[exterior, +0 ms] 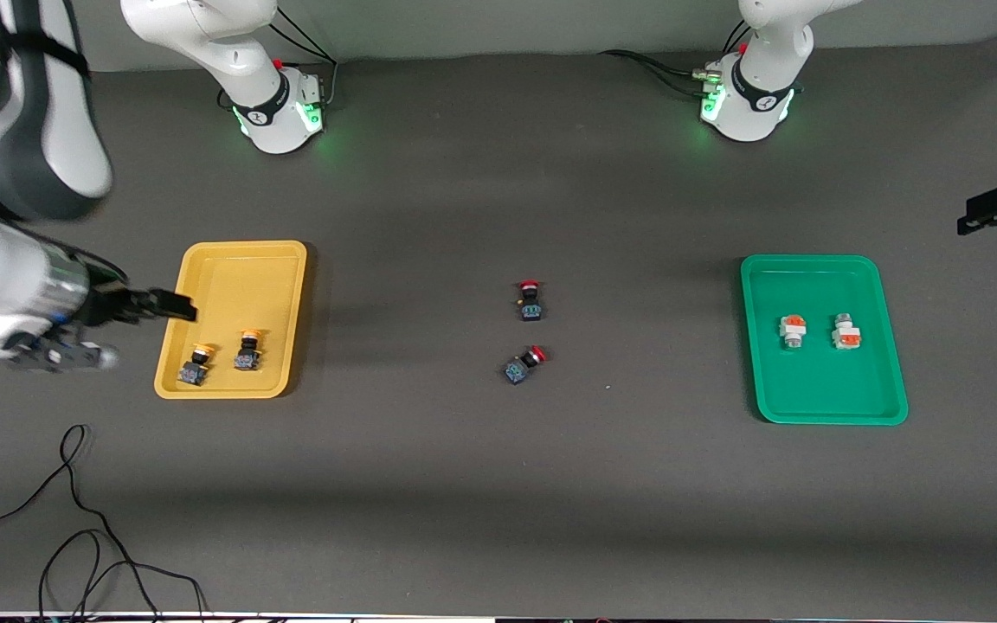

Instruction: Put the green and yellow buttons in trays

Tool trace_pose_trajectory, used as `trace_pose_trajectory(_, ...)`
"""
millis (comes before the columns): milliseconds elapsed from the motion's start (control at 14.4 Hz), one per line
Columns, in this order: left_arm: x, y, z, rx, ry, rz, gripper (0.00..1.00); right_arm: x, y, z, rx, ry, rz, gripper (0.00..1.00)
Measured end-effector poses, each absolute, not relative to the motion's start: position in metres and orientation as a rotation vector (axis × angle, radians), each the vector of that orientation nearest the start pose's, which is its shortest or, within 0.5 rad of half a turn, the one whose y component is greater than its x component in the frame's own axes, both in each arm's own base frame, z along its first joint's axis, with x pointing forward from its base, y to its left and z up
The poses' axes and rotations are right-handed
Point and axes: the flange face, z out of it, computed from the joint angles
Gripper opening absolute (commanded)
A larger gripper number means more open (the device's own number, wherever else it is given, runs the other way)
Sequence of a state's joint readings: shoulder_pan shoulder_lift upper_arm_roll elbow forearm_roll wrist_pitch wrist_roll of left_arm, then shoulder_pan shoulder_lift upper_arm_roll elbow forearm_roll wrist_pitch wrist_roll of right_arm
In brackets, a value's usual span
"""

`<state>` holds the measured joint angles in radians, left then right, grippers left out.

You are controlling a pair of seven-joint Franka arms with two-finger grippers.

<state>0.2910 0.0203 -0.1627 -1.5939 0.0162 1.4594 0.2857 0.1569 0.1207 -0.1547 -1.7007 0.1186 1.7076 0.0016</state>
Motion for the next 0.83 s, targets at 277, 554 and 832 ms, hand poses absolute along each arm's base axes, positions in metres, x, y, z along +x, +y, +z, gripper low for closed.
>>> trace_pose_trajectory(277, 0.539, 0.015, 0.614, -3.124, 0.22, 0.228, 1.0, 0.567, 0.006, 0.549, -3.028, 0.047, 0.093, 1.0)
trace_pose_trajectory(554, 0.537, -0.016, 0.623, -3.118, 0.19, 0.202, 1.0, 0.542, 0.005, 0.555, -3.065, 0.04, 0.096, 1.0)
trace_pose_trajectory(832, 0.537, -0.012, 0.627, -3.119, 0.174, 0.19, 1.0, 0.511, 0.014, 0.581, -3.107, -0.002, 0.044, 1.0)
